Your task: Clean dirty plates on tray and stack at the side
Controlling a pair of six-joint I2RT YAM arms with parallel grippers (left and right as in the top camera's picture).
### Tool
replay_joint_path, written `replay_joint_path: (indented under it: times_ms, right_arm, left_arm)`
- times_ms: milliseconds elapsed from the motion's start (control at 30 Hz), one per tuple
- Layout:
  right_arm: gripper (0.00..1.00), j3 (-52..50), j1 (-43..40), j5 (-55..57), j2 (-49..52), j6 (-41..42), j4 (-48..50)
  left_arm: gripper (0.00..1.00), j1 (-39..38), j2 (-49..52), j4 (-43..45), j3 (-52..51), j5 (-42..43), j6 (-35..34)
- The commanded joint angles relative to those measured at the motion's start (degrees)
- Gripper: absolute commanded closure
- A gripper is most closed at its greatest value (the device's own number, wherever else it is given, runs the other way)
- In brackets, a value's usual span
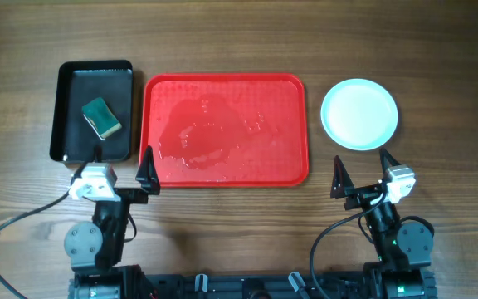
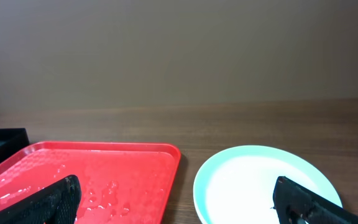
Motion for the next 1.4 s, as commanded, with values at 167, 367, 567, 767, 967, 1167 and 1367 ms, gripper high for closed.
replay_joint_path:
  times_ms: [167, 367, 567, 767, 967, 1167, 1367]
  right_arm:
    - [0.0, -0.07, -0.33, -0.26, -0.5, 0.11, 0.22]
    - [0.0, -0.07, -0.33, -0.26, -0.5, 0.11, 0.2]
    - [0.0, -0.07, -0.33, -0.26, -0.5, 0.11, 0.22]
    - [0.0, -0.07, -0.33, -0.26, -0.5, 0.11, 0.22]
    - [0.0, -0.07, -0.33, -0.26, -0.5, 0.09, 0.2]
    - [0.0, -0.07, -0.33, -0.26, -0.5, 0.11, 0.22]
    - [0.0, -0.07, -0.33, -0.26, -0.5, 0.09, 0.22]
  left_arm:
    - [0.0, -0.35, -6.6, 0.59, -6.1, -4.59, 2.73]
    - [0.0, -0.35, -8.87, -6.12, -6.69, -4.59, 2.86]
    - [0.0, -0.35, -8.87, -5.95, -6.69, -4.59, 2.73]
    - [0.0, -0.35, -8.76, -5.95, -6.69, -4.59, 2.73]
    - [0.0, -0.35, -8.72, -5.95, -6.69, -4.59, 2.73]
    - [0.0, -0.35, -8.7, -5.95, -6.69, -4.59, 2.73]
    - [0.0, -0.35, -8.7, -5.95, -6.69, -4.59, 2.73]
